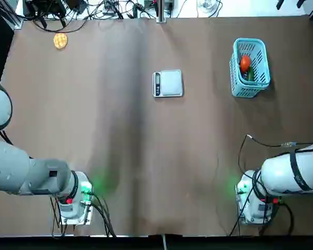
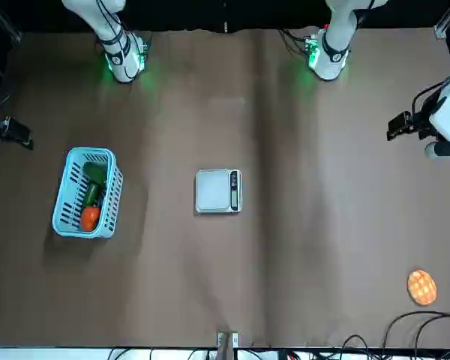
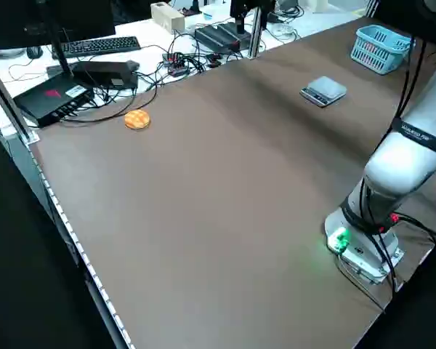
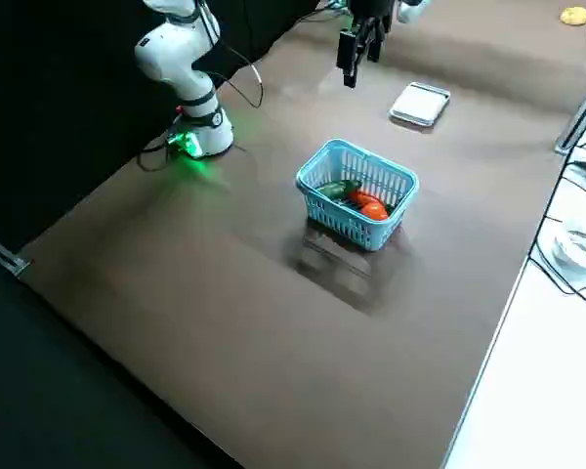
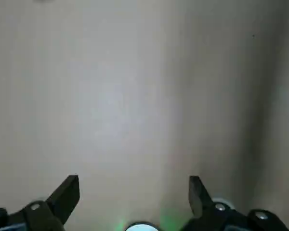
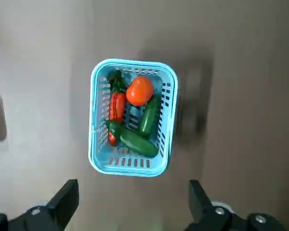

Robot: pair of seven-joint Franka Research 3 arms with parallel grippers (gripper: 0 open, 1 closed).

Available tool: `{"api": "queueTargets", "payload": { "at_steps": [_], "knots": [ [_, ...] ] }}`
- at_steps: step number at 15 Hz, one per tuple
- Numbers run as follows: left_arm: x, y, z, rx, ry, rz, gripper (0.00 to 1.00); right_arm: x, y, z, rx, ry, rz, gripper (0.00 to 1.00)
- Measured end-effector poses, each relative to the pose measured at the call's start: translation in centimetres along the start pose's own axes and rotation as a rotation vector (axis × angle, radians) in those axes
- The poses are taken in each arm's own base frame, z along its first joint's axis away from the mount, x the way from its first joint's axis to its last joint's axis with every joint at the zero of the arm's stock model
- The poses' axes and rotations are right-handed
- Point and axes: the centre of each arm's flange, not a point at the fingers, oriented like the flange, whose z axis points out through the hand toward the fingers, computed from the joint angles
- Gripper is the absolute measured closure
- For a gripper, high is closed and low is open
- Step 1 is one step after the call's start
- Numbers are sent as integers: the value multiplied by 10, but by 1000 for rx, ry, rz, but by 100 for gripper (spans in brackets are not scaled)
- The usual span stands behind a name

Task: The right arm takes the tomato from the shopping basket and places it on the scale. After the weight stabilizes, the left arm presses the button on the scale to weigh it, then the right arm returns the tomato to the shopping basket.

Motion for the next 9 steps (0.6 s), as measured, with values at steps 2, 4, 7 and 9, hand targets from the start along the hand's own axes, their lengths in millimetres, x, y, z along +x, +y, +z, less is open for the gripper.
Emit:
{"api": "queueTargets", "payload": {
  "at_steps": [2, 4, 7, 9],
  "knots": [
    [0, 0, -1, 0, 1, 0, 0, 0, -1, 0, 0, 1, -1, 0],
    [-2, 0, -3, 0, 5, -4, 0, 0, -1, 0, 0, 1, -2, 0],
    [-3, 0, -5, 0, 10, -8, 0, 0, -1, 0, -1, 2, -2, 0],
    [-4, -1, -4, 0, -3, -11, 0, 0, -1, 0, -1, 2, -2, 0]
  ]
}}
